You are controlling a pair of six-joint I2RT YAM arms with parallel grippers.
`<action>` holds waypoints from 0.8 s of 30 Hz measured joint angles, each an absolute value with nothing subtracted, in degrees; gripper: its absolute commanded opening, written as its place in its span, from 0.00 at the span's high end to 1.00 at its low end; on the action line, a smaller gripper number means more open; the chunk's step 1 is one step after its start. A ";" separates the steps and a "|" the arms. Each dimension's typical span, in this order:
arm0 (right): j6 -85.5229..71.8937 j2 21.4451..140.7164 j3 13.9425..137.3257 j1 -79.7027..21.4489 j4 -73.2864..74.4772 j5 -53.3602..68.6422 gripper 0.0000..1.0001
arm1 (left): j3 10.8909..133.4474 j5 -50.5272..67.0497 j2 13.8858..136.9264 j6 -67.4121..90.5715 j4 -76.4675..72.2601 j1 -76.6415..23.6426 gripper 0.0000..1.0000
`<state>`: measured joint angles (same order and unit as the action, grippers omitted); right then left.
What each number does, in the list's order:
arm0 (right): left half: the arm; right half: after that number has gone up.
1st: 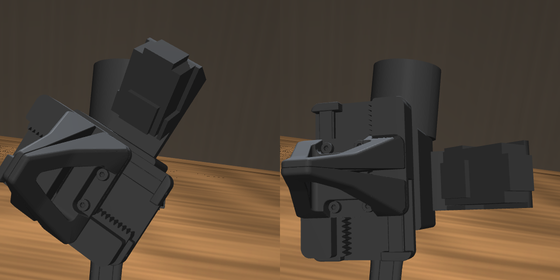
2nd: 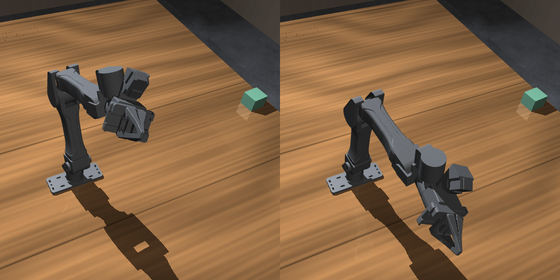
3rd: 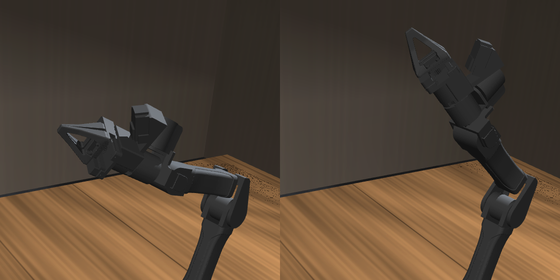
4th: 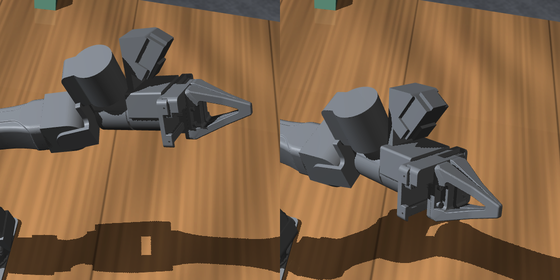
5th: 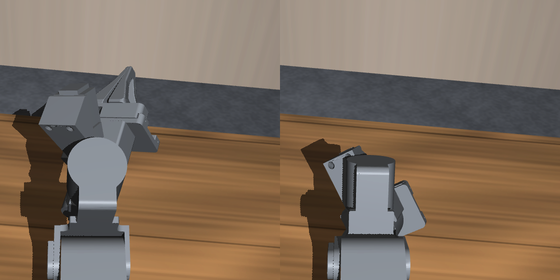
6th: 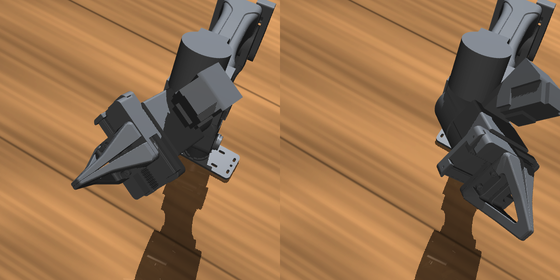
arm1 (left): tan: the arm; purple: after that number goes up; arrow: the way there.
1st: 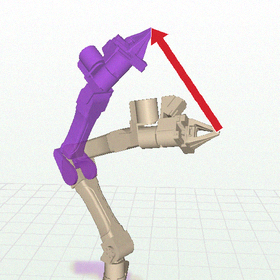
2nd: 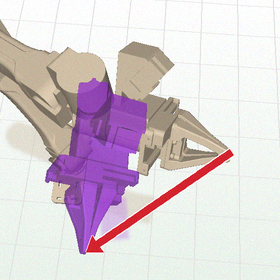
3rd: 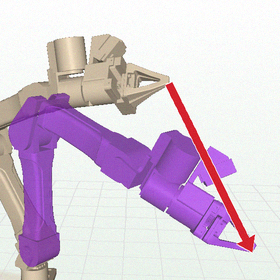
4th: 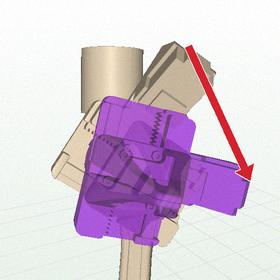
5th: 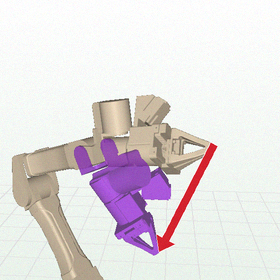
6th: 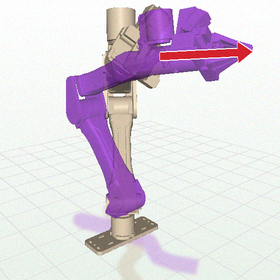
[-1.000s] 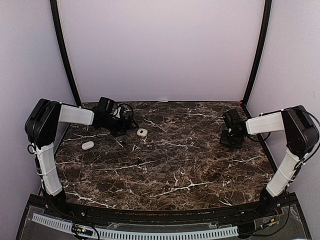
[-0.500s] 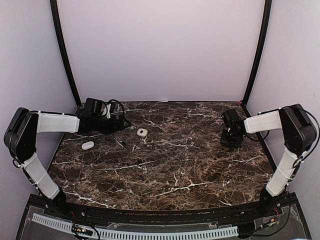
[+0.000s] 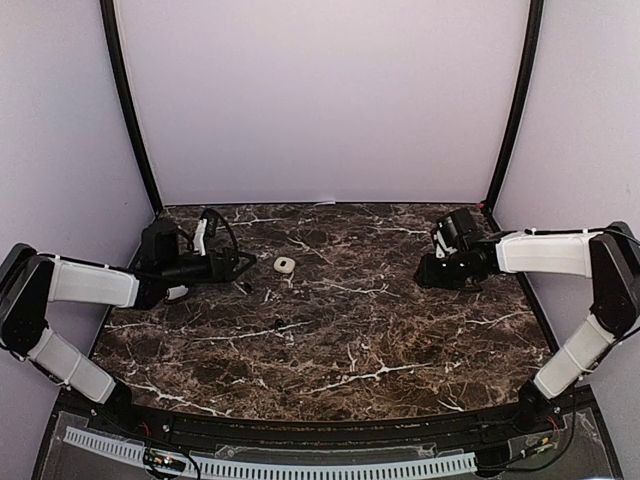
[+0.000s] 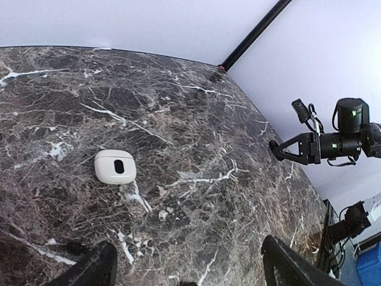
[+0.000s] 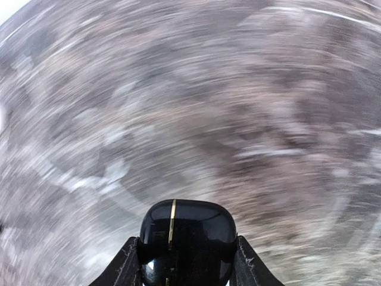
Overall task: Insert the wireless bluetooth earbuds into the charging case
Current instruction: Pick up the charging case from the center of the board.
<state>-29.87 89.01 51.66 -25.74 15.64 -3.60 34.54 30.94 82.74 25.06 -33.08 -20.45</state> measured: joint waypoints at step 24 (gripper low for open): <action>-10.46 86.28 51.09 -42.72 9.17 38.20 0.84 | 12.21 41.78 85.12 2.37 -79.75 -35.68 0.03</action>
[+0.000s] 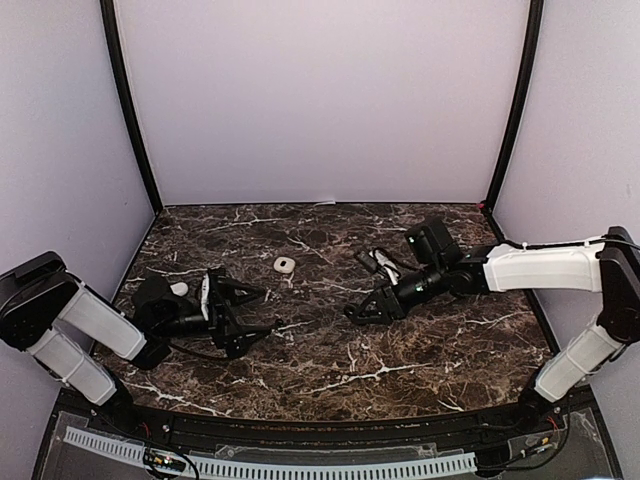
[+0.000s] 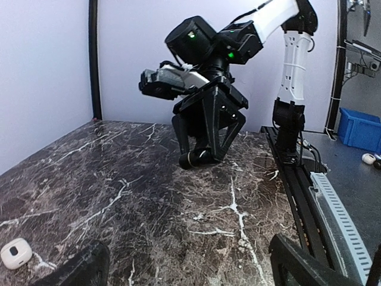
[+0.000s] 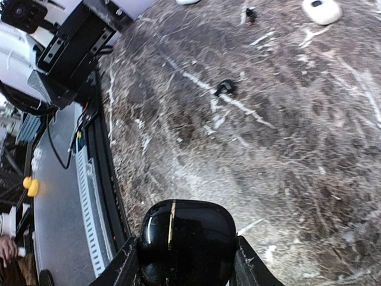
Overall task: Insert the wireless bluetooth earbuds into the charging case
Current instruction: Pick up the charging case from the center of the board, then pass from the right arm to the left
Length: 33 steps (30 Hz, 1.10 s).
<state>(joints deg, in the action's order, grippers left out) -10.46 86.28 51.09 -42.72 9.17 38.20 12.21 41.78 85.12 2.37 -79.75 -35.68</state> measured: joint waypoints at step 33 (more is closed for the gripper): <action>-2.39 102.17 65.71 -57.41 11.44 48.29 0.85 | 15.73 44.71 90.32 -26.24 -72.69 -47.13 0.39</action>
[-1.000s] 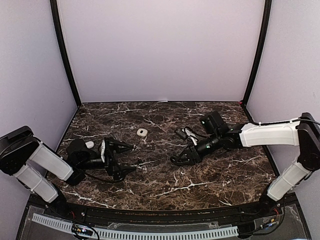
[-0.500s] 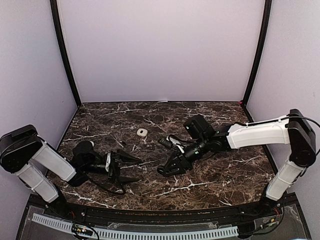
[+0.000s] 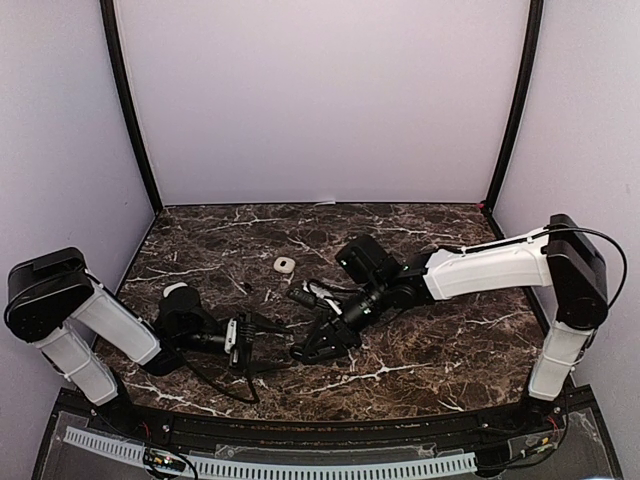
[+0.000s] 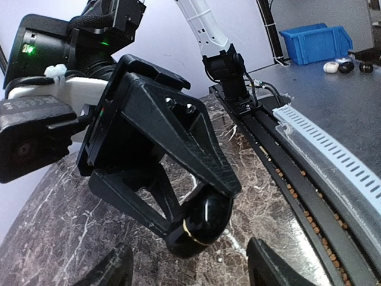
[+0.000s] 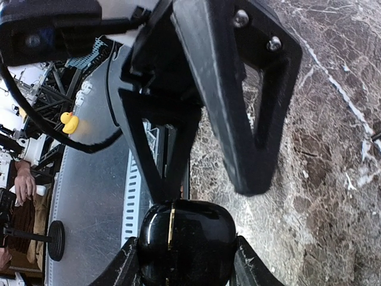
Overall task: Insert the wireless bluetooth earbuds into the charging case
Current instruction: Pass from the right arm to the left
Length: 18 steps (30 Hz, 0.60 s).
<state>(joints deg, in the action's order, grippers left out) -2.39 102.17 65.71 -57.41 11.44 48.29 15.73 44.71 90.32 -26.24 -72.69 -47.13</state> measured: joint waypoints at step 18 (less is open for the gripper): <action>-2.83 104.95 68.69 -58.46 12.64 50.13 0.48 | 15.73 44.07 91.31 -32.84 -72.69 -48.93 0.85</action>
<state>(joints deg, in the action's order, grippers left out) -2.83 104.95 68.69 -58.46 12.64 50.13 15.73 44.07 91.31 -32.84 -72.69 -48.93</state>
